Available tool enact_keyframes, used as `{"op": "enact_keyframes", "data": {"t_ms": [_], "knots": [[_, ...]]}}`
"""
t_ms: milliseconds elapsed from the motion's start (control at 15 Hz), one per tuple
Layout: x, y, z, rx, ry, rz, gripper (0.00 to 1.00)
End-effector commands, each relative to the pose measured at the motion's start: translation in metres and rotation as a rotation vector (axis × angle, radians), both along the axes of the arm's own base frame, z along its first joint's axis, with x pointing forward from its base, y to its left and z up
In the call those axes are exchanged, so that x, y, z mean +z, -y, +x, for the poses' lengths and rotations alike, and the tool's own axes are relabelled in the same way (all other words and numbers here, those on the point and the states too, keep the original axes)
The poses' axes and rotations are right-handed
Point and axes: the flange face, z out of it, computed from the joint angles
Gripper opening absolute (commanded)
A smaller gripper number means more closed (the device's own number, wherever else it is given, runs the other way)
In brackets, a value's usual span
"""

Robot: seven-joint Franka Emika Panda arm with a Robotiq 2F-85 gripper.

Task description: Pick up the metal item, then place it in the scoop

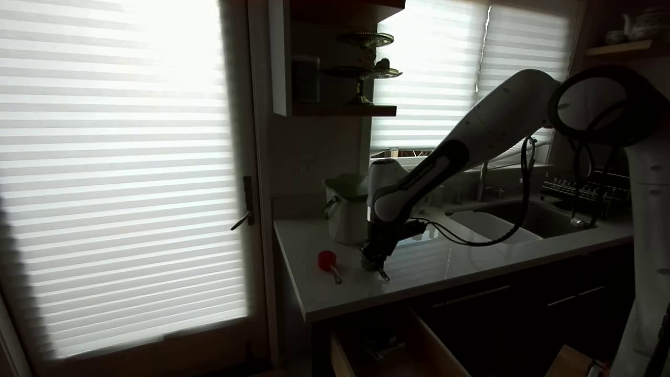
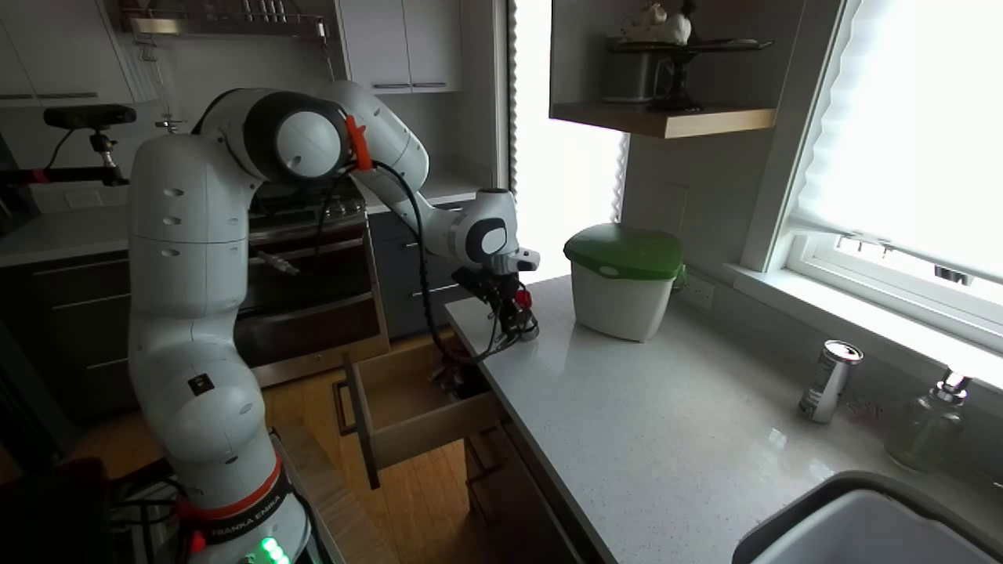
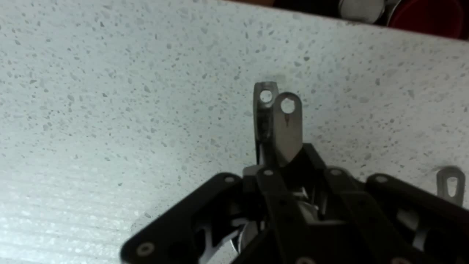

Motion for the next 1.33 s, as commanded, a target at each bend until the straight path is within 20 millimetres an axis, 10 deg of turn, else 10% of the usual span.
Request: {"op": "enact_keyframes", "data": {"t_ms": [0,533,600,667,1267], "knots": [[-0.0062,0.0022,0.0059,0.019,-0.011,-0.03,0.05],[-0.0099,0.0086,0.0059,0.043,-0.022,-0.042,0.05],[-0.01,0.0081,0.0057,0.05,-0.024,-0.046,0.1],[-0.0099,0.0074,0.0055,0.056,-0.025,-0.048,0.46],[-0.0078,0.0029,0.0031,0.082,-0.018,-0.062,0.87]]}}
